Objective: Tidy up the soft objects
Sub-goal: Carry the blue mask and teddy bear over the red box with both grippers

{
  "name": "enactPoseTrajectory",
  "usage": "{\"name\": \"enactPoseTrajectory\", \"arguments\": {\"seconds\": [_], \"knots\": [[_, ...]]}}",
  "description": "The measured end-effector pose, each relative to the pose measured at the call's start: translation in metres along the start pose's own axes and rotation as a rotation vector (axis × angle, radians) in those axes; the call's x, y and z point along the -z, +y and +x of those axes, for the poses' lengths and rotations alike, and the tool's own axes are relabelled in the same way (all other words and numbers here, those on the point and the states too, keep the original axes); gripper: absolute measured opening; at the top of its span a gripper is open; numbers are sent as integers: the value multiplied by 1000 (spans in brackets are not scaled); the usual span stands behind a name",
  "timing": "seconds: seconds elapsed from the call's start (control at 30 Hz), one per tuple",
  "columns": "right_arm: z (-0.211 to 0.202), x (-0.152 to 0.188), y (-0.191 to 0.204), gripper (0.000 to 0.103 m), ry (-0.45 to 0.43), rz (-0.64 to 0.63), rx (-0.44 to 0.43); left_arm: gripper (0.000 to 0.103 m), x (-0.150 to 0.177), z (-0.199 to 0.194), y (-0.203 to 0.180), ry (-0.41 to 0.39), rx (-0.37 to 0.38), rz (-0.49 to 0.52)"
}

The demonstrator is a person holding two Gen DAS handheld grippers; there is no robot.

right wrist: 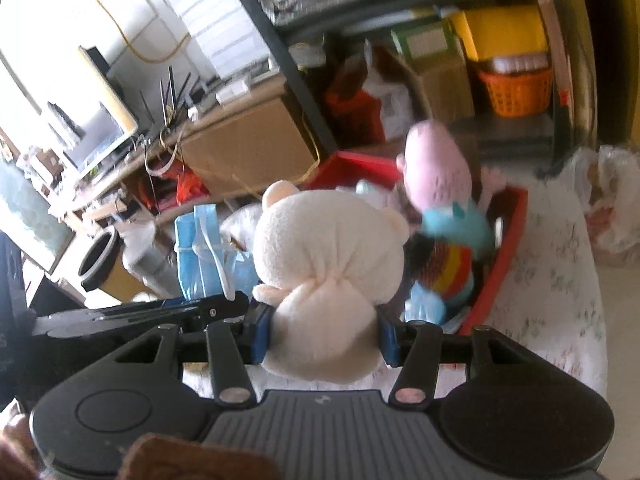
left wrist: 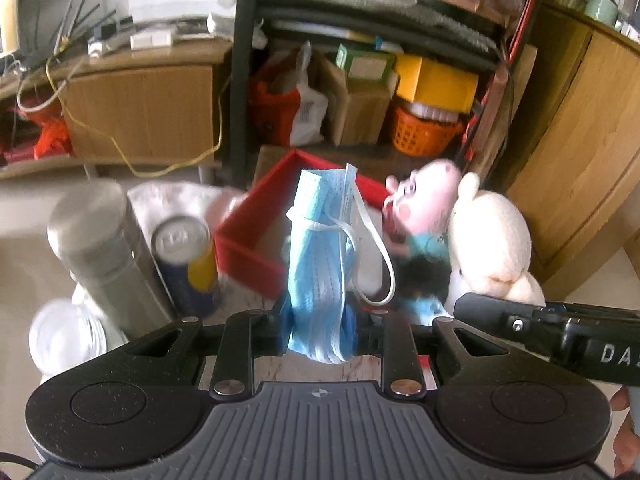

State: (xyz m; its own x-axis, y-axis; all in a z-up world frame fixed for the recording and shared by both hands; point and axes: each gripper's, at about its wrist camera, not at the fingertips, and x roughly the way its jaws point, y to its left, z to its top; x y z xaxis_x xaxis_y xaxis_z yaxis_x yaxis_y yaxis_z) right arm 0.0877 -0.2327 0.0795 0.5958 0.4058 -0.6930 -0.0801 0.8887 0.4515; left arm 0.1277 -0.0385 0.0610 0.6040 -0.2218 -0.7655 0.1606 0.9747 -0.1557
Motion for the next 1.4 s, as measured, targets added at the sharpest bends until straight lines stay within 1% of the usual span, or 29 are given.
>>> {"name": "enactPoseTrajectory", "arguments": {"seconds": [0.17,0.37,0.5,0.6,0.87,1.03,1.27,1.3,1.33,1.37,1.4], "knots": [[-5,-19,6,23,-54,-1,-5,26,-13,4,-1,-22,1,-14],[-2,-34,10,23,-85,-9,-1,26,-31,9,0,-54,-7,-29],[4,-42,10,23,-96,0,-5,26,-41,13,-2,-75,-12,-29],[9,-47,12,23,-107,-17,17,27,-47,20,-4,-86,-29,-17],[29,-60,6,23,-111,-43,54,28,-65,47,-3,-84,-39,-30],[51,-62,-6,23,-76,-25,80,29,-71,72,-4,-68,-63,-6],[86,-54,-27,24,-6,-11,135,34,-68,108,2,-19,-77,-15],[88,-54,-29,25,2,-10,139,36,-67,112,3,-13,-87,-12],[91,-53,-30,27,6,-8,145,37,-66,116,4,-10,-92,-13],[92,-52,-31,28,8,-7,147,40,-66,119,5,-5,-94,-12],[94,-52,-31,31,10,-6,149,48,-65,121,5,2,-93,-4]]}}
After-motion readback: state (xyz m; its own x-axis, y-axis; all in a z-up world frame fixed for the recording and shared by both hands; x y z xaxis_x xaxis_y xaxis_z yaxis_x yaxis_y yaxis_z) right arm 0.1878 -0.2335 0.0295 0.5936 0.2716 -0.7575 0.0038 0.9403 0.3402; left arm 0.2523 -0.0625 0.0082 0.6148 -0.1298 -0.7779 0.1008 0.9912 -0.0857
